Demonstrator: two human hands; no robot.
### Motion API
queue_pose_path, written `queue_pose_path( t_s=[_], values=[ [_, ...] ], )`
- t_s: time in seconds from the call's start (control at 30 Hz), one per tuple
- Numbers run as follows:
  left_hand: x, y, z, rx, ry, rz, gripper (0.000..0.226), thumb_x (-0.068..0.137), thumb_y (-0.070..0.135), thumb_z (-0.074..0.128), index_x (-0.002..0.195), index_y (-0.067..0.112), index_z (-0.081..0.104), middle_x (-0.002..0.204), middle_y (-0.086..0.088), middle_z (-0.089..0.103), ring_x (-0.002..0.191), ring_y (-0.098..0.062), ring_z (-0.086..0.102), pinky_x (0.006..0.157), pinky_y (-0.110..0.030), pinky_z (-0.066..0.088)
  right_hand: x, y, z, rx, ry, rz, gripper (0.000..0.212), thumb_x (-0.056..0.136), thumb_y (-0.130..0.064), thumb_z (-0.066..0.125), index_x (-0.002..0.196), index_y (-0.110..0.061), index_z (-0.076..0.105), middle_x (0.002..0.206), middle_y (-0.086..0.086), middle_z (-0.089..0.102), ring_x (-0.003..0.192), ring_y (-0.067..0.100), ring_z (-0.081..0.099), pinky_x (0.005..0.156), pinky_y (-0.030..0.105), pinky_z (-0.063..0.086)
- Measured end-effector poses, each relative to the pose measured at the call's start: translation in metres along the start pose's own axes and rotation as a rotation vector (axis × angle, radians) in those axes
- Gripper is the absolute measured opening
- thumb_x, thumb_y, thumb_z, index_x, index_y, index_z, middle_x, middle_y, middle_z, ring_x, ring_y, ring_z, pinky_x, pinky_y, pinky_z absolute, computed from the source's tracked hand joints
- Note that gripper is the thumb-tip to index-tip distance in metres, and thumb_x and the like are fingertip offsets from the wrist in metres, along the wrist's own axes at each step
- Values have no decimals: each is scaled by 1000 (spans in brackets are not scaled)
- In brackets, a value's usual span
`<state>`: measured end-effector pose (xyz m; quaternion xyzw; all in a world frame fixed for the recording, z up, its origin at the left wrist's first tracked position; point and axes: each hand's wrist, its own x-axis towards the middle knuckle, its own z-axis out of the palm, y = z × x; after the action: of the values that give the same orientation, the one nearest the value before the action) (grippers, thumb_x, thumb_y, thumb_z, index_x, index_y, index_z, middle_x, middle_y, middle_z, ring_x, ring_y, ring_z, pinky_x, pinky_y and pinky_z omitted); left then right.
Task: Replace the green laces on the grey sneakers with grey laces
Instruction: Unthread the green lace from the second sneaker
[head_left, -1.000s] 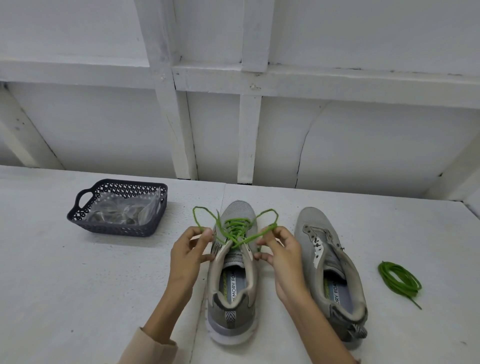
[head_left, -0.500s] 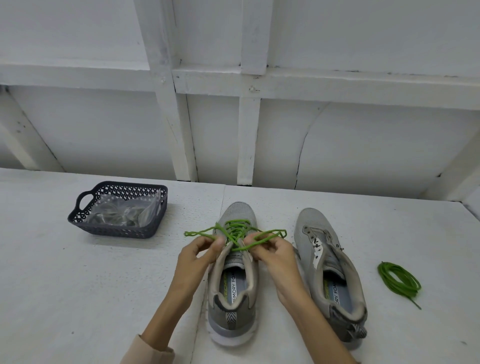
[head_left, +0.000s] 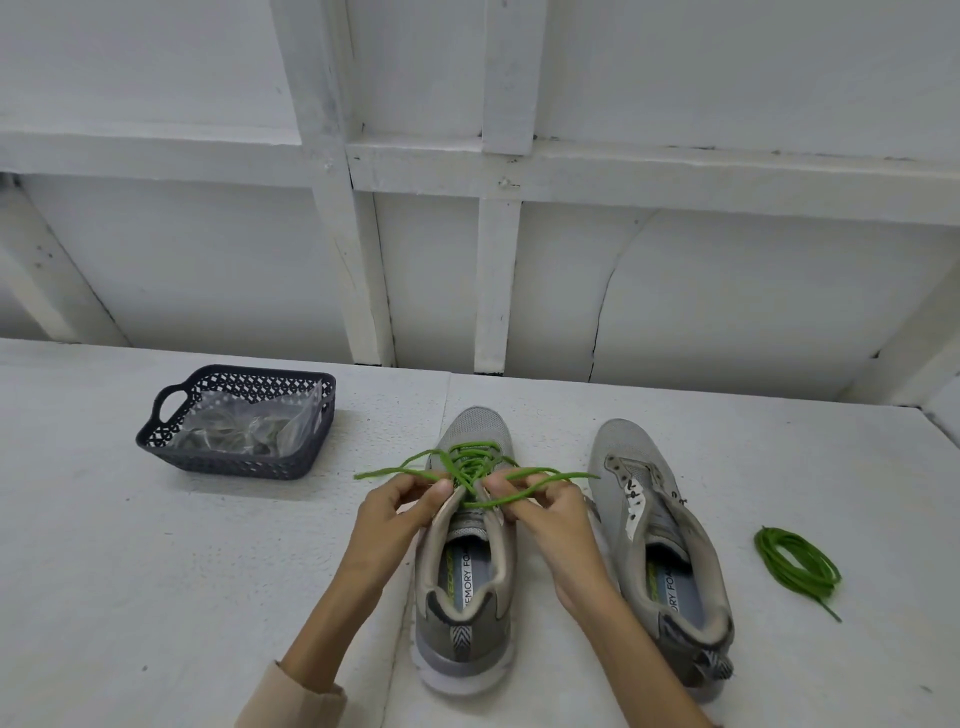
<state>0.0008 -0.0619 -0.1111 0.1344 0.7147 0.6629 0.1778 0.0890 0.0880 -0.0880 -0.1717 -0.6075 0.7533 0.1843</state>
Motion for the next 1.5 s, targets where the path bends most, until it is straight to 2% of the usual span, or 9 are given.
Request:
queue_pose_path(
  t_s=[0.17, 0.33, 0.53, 0.73, 0.9, 1.07, 1.27, 1.37, 1.5],
  values=[
    [1, 3, -2, 1, -27, 30, 27, 78, 32, 79, 83, 7, 72, 86, -12, 72, 82, -14, 65, 76, -31, 51, 2, 1, -3, 3, -23, 6, 4, 80, 4, 71, 84, 3, 72, 79, 8, 72, 77, 13, 66, 73, 22, 52],
    [2, 7, 1, -165, 252, 0, 19, 94, 21, 62, 83, 5, 61, 84, -8, 66, 80, -13, 68, 67, -30, 59, 6, 10, -1, 188, 228, 60, 10, 95, -6, 56, 86, -1, 60, 76, 8, 62, 62, 12, 59, 54, 22, 49],
    [-6, 4, 1, 50, -35, 60, 26, 80, 34, 69, 85, 8, 72, 84, -4, 72, 82, -10, 66, 76, -24, 50, 4, 5, -4, -17, 12, 73, 11, 76, -7, 76, 86, -2, 72, 79, 1, 71, 74, 8, 63, 70, 18, 51],
    [1, 1, 7, -143, 233, 25, 19, 94, 19, 61, 83, 5, 63, 73, 2, 69, 78, -15, 66, 75, -31, 55, 7, 13, -3, 137, 216, 50, 10, 93, -7, 60, 85, -1, 62, 75, 7, 64, 67, 13, 60, 57, 22, 51],
    [-5, 4, 6, -7, -6, 32, 28, 85, 32, 67, 84, 5, 69, 78, -4, 68, 76, -10, 61, 73, -23, 48, 3, 8, -2, 44, 35, 80, 10, 79, -8, 74, 86, -1, 70, 72, 2, 67, 67, 8, 60, 66, 18, 49],
    [1, 3, 8, -156, 218, 11, 21, 96, 18, 58, 83, 2, 64, 88, -9, 71, 78, -16, 65, 75, -33, 55, 7, 12, -3, 133, 183, 68, 9, 91, -8, 62, 86, -1, 63, 70, 5, 64, 63, 11, 60, 58, 22, 50],
    [-5, 5, 5, 4, 38, 17, 21, 88, 22, 69, 80, 2, 68, 76, 0, 70, 74, -6, 61, 71, -19, 46, 5, 8, -5, 5, 9, 91, 9, 83, -5, 72, 83, 3, 68, 67, 5, 62, 63, 9, 55, 63, 18, 46],
    [-1, 6, 7, -94, 186, 15, 19, 94, 17, 61, 86, 0, 60, 85, -13, 67, 69, -15, 65, 68, -25, 54, 9, 9, -3, 69, 104, 83, 13, 91, -8, 62, 81, 1, 60, 70, 8, 60, 64, 14, 55, 58, 23, 49],
    [1, 6, 7, -256, 340, -62, 16, 101, 21, 50, 96, 6, 52, 87, -6, 66, 58, -18, 70, 57, -23, 57, 11, 12, -6, 165, 241, 128, 28, 98, -23, 53, 83, 0, 57, 75, 10, 60, 65, 15, 60, 54, 26, 54]
  ],
)
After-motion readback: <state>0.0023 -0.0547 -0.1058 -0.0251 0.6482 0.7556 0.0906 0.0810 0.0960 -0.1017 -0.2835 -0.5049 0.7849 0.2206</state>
